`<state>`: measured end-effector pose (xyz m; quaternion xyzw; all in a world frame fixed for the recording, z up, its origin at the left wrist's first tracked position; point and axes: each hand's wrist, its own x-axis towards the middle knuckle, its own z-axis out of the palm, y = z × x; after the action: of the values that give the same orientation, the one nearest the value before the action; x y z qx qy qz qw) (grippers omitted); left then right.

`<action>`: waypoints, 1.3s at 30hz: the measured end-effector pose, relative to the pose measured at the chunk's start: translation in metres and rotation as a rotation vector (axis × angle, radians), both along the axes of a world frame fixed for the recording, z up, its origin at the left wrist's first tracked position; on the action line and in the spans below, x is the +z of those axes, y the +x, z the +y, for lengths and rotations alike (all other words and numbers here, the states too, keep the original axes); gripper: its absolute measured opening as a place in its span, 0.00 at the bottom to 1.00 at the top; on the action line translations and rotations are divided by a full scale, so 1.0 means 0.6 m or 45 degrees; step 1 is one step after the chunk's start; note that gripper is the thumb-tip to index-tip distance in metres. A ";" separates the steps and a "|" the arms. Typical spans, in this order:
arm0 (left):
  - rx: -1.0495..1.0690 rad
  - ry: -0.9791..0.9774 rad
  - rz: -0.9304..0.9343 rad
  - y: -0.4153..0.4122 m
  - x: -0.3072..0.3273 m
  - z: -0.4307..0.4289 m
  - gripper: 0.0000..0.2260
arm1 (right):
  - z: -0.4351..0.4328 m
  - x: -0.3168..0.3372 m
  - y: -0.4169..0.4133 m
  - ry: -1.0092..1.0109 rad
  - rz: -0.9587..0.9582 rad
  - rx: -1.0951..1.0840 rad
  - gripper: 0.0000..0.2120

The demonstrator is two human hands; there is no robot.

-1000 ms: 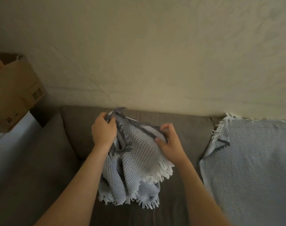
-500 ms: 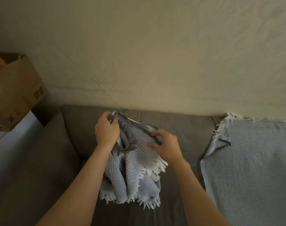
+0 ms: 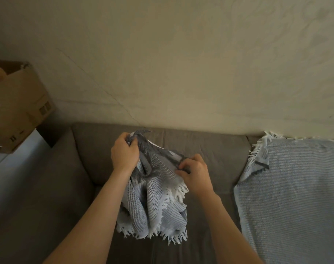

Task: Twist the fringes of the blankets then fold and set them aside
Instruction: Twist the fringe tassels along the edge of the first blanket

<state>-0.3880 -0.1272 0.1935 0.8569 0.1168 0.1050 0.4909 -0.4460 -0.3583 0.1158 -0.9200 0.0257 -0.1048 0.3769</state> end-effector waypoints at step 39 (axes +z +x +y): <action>-0.506 -0.049 0.463 -0.015 0.023 0.017 0.17 | -0.012 0.015 -0.014 0.656 0.075 0.137 0.11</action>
<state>-0.3971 -0.1170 0.2076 0.8583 0.0345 -0.1514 0.4891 -0.4542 -0.3656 0.1247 -0.7964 0.0136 -0.0479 0.6027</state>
